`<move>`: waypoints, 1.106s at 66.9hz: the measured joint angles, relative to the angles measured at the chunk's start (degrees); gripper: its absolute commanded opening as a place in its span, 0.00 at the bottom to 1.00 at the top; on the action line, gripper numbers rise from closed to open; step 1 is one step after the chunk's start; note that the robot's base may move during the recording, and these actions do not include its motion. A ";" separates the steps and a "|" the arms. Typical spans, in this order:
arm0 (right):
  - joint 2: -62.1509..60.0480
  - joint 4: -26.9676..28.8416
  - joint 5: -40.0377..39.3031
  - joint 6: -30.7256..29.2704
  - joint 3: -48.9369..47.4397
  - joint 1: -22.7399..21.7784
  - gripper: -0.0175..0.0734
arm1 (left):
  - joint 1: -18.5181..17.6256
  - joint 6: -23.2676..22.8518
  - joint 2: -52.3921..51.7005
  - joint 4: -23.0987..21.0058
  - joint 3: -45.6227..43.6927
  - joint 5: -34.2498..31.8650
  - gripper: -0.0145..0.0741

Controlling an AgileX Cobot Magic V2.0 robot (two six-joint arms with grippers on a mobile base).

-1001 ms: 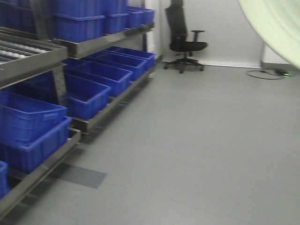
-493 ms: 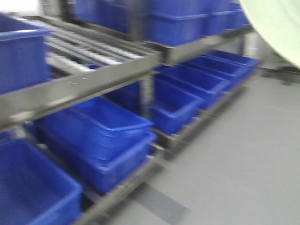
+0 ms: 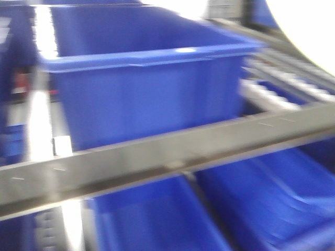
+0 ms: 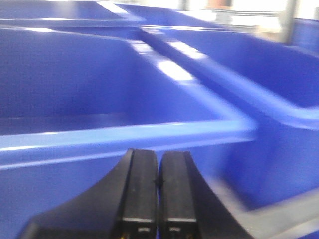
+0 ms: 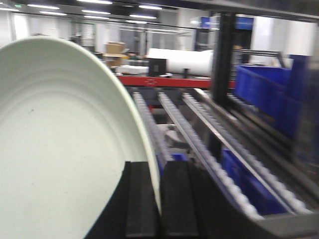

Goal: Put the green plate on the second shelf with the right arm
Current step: 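Extend the right gripper with the plate over a blue bin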

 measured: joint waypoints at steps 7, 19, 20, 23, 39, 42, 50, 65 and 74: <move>0.00 0.00 0.00 0.00 0.00 0.00 0.25 | 0.00 0.00 0.00 0.00 0.00 0.00 0.31; 0.00 0.00 0.00 0.00 0.00 0.00 0.25 | 0.00 0.00 0.00 0.00 0.00 0.00 0.31; 0.00 0.00 0.00 0.00 0.00 0.00 0.25 | 0.00 0.00 0.00 0.00 0.00 0.00 0.31; 0.00 0.00 0.00 0.00 0.00 0.00 0.25 | 0.00 0.00 0.00 0.00 0.00 0.00 0.31; 0.00 0.00 0.00 0.00 0.00 0.00 0.25 | 0.00 0.00 0.00 0.00 0.00 0.00 0.31; 0.00 0.00 0.00 0.00 0.00 0.00 0.25 | 0.00 0.00 0.00 0.00 0.00 0.00 0.31; 0.00 0.00 0.00 0.00 0.00 0.00 0.25 | 0.00 0.00 0.00 0.00 0.00 0.00 0.31; 0.00 0.00 0.00 0.00 0.00 0.00 0.25 | 0.00 0.00 0.00 0.00 0.00 0.00 0.31; 0.00 0.00 0.00 0.00 0.00 0.00 0.25 | 0.00 0.00 0.00 0.00 0.00 0.00 0.31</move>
